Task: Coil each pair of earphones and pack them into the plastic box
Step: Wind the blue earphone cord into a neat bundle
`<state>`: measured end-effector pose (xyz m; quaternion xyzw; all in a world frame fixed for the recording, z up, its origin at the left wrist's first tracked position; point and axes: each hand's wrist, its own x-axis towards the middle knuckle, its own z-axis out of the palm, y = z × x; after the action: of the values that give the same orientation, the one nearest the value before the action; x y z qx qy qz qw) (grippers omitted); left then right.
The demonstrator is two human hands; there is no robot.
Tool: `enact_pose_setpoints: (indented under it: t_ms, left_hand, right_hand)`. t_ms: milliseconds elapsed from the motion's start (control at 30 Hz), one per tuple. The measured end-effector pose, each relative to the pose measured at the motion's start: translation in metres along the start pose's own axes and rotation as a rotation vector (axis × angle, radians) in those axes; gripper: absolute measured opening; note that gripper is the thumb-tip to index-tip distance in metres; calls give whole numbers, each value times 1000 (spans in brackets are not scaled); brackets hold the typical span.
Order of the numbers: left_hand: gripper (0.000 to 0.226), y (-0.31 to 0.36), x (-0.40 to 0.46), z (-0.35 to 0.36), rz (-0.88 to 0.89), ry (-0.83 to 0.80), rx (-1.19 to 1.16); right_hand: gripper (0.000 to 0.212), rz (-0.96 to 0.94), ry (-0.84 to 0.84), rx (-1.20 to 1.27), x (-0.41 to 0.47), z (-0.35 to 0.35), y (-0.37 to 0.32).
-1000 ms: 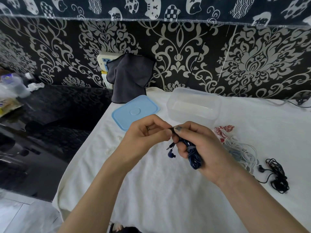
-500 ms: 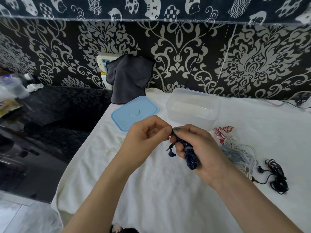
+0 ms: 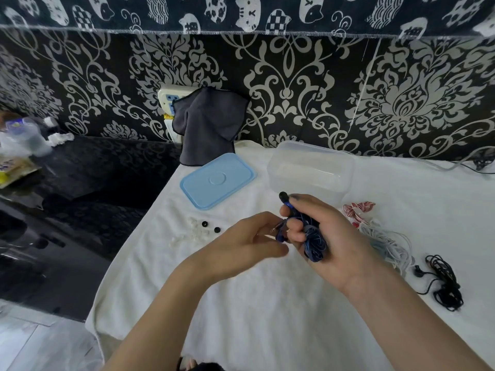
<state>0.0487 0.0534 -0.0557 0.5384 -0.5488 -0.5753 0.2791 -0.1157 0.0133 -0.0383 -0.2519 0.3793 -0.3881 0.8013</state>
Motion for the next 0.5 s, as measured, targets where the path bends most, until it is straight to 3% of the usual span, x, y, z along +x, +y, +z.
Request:
enact_pose_setpoints:
  t_ms: [233, 500]
  left_hand:
    - [7, 6, -1, -5, 58, 123, -42]
    - [17, 11, -3, -13, 114, 313, -95]
  right_hand:
    - [11, -90, 34, -51, 2, -2, -1]
    - [33, -336, 97, -476, 1, -6, 4]
